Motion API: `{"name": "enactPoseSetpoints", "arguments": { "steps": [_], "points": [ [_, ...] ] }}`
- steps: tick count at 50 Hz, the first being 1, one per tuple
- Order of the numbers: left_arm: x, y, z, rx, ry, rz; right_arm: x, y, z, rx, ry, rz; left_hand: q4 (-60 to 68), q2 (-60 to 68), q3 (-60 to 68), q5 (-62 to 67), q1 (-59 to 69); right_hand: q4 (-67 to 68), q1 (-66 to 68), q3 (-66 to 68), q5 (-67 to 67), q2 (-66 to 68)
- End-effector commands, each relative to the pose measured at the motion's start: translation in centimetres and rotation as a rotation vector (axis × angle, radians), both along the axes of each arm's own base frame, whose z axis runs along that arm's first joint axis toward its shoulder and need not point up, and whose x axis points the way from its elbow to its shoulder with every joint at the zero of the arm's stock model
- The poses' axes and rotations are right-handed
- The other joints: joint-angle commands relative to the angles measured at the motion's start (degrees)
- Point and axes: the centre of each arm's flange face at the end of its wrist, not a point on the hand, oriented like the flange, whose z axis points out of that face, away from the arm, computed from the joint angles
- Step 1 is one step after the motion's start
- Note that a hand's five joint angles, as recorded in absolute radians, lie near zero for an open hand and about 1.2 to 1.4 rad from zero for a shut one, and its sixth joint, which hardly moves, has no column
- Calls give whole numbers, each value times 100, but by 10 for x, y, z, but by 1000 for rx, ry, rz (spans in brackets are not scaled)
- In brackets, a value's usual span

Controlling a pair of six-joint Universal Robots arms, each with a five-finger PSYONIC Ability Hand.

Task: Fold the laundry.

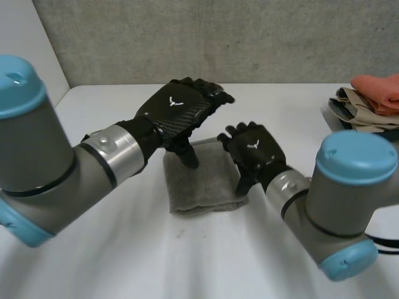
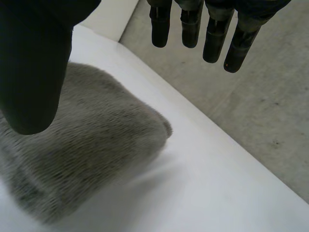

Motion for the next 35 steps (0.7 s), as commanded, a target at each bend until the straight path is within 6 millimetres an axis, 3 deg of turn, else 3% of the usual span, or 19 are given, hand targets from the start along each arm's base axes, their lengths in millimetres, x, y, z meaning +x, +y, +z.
{"name": "enactPoseSetpoints", "arguments": {
  "steps": [1,7,14,20,26,35],
  "points": [
    [6,19,6,55,-7,-174,15,15,-54,37,114,78,109,91,86,20,120,-333,-129,-212,-309,-243],
    [6,19,7,55,-7,-174,29,5,-73,16,114,97,92,74,69,3,103,-333,-129,-212,-309,-243],
    [6,18,5,58,-9,-174,45,-7,-78,-23,102,102,92,74,69,3,103,-333,-129,-212,-309,-243],
    [7,17,5,58,-8,-171,53,-14,-69,-66,87,118,92,74,69,3,103,-309,-106,-188,-285,-219],
    [7,17,5,59,-9,-166,60,-23,-71,-78,75,118,75,58,52,-14,86,1153,1357,1274,1177,1243],
    [7,16,4,61,-9,-165,68,-35,-78,-87,67,113,75,58,52,-14,86,5425,5628,5546,5449,5515]
  ]
}}
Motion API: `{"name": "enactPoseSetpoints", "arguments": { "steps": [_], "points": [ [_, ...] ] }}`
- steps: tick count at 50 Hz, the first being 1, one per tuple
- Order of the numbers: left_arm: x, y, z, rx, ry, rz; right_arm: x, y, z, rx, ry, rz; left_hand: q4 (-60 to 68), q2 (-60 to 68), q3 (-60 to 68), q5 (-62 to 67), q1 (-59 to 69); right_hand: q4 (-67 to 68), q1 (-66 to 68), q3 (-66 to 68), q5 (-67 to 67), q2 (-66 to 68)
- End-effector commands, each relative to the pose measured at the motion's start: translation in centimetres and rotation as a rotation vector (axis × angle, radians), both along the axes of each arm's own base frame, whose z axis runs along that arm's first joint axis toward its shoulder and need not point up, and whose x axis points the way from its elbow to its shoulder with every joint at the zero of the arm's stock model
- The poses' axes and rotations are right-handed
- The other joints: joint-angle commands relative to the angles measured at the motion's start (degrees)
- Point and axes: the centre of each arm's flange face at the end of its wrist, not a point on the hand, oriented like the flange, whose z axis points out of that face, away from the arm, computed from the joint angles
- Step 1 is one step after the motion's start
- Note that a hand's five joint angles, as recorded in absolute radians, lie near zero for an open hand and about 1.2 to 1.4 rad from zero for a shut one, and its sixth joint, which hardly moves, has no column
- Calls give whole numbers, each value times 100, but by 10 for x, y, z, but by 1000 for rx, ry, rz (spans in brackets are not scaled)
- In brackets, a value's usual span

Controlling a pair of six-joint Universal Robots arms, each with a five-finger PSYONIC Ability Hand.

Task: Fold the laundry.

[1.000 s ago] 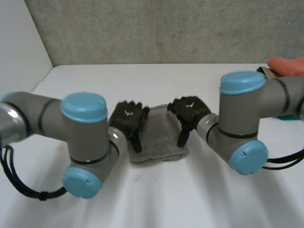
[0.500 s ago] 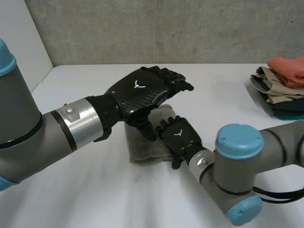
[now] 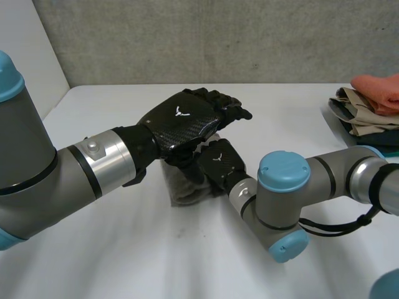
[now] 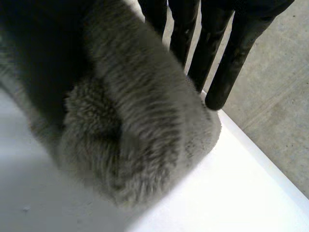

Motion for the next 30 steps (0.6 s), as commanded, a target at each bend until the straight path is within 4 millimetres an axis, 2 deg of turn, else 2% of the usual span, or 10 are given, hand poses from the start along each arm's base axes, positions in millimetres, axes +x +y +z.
{"name": "enactPoseSetpoints", "arguments": {
  "steps": [1,3,11,16,20,26,30],
  "points": [
    [0,-1,-1,2,-1,2,7,-9,-3,-9,-11,1,75,58,52,-15,86,3698,4171,3694,3912,3597],
    [1,-2,-1,2,-1,5,7,-9,-2,-9,-12,6,75,58,52,-15,86,4252,4725,4249,4466,4151],
    [3,-5,1,-3,1,15,-5,-11,16,-10,-10,-14,92,74,69,2,103,4254,4727,4250,4468,4153],
    [7,-10,1,-4,2,32,-54,-42,29,-13,17,-127,92,74,69,2,103,4254,4727,4250,4468,4153],
    [8,-11,2,-5,3,37,-78,-54,37,-51,54,-113,92,74,69,2,103,4254,4727,4250,4468,4153],
    [8,-12,3,-8,4,38,-92,-72,46,-141,89,-43,92,74,69,2,103,4254,4727,4250,4468,4153],
    [10,-14,2,-7,3,46,-90,-94,76,-249,37,-38,92,74,69,2,103,4254,4727,4250,4468,4153]
  ]
}}
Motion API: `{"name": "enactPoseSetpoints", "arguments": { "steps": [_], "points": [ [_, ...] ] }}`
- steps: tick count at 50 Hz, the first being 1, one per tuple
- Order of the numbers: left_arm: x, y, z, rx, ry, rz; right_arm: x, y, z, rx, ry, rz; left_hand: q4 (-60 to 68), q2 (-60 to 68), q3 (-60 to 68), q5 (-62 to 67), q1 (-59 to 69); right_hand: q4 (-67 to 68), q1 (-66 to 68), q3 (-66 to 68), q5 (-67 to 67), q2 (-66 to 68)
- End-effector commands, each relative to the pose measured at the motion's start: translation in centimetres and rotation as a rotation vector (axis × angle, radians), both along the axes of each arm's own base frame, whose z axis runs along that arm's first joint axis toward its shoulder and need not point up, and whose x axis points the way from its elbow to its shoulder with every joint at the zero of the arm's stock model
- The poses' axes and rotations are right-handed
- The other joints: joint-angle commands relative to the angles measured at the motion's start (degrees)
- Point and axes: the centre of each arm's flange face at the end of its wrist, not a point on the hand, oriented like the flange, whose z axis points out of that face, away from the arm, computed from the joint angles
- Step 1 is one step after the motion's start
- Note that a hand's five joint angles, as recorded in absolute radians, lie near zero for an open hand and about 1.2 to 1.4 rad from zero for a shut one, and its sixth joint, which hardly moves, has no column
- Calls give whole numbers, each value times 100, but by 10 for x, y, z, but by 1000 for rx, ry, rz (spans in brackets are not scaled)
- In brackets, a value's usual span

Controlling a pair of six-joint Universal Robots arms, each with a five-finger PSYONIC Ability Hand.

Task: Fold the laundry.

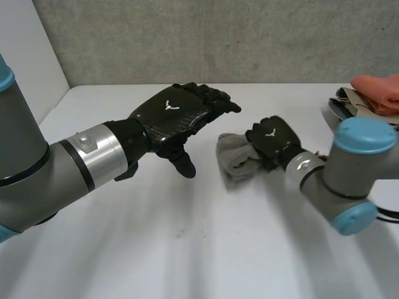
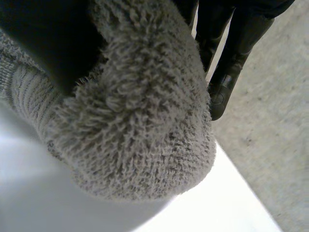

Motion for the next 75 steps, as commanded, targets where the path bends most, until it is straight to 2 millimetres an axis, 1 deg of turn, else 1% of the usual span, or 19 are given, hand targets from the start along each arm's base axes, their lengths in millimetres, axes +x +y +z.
{"name": "enactPoseSetpoints", "arguments": {
  "steps": [1,4,5,7,8,12,17,23,27,31,39,43,46,57,58,59,60,69,75],
  "points": [
    [2,-3,0,1,-1,8,-2,-40,50,-190,-63,31,92,74,69,3,103,1196,2752,1533,1758,1376],
    [2,-2,-1,3,-1,8,-5,-58,86,-268,-139,18,92,74,69,3,103,1196,2752,1533,1758,1376],
    [2,-3,0,1,-1,8,-12,-70,116,-324,-202,2,92,74,69,3,103,1196,2752,1533,1758,1376],
    [2,-3,0,0,0,10,-23,-82,149,-383,-269,-17,92,74,69,3,103,1196,2752,1533,1758,1376],
    [2,-3,0,0,0,10,-42,-99,174,-427,-332,-45,92,74,69,3,103,1196,2752,1533,1758,1376],
    [2,-2,0,1,-1,10,-84,-132,211,-501,-433,-92,92,74,69,3,103,1196,2752,1533,1758,1376],
    [2,-2,0,3,-1,8,-125,-160,223,-574,-429,-123,92,74,69,3,103,1196,2752,1533,1758,1376],
    [2,-2,-1,4,-2,8,-180,-193,195,-607,-369,-141,92,74,69,3,103,1196,2752,1533,1758,1376],
    [1,0,-2,5,-3,2,-226,-212,146,-547,-362,-158,92,75,69,3,103,1196,2752,1533,1758,1376],
    [0,1,-3,11,-5,-1,-256,-221,99,-490,-387,-156,92,74,69,3,103,1196,2752,1533,1758,1376],
    [0,1,-9,26,-15,-1,-292,-218,-2,-318,-383,-227,109,91,86,20,120,1196,2752,1533,1758,1376],
    [-1,2,-10,29,-16,-4,-304,-210,-19,-280,-362,-243,109,91,86,20,120,1196,2752,1533,1758,1376],
    [-1,2,-10,30,-17,-4,-311,-206,-20,-270,-353,-244,92,74,69,3,103,1196,2752,1533,1758,1376],
    [-1,3,-11,31,-18,-7,-313,-204,14,-287,-354,-234,92,74,69,3,103,985,2542,1323,1547,1165],
    [-1,3,-11,33,-17,-7,-313,-203,16,-280,-357,-238,75,58,52,-14,86,-332,1224,5,230,-152],
    [-1,4,-11,33,-17,-8,-312,-201,20,-261,-367,-252,75,58,52,-14,86,-4642,-3085,-4304,-4080,-4462],
    [-1,4,-11,33,-17,-8,-312,-200,23,-250,-373,-263,75,58,52,-14,86,-5804,-4248,-5467,-5242,-5624],
    [-2,6,-9,28,-13,-11,-312,-172,58,-87,-410,-434,75,58,52,-14,86,-5804,-4248,-5467,-5242,-5624],
    [-1,7,-5,19,-9,-11,-336,-123,60,74,-265,-585,75,58,52,-14,86,-5804,-4248,-5467,-5242,-5624]
  ]
}}
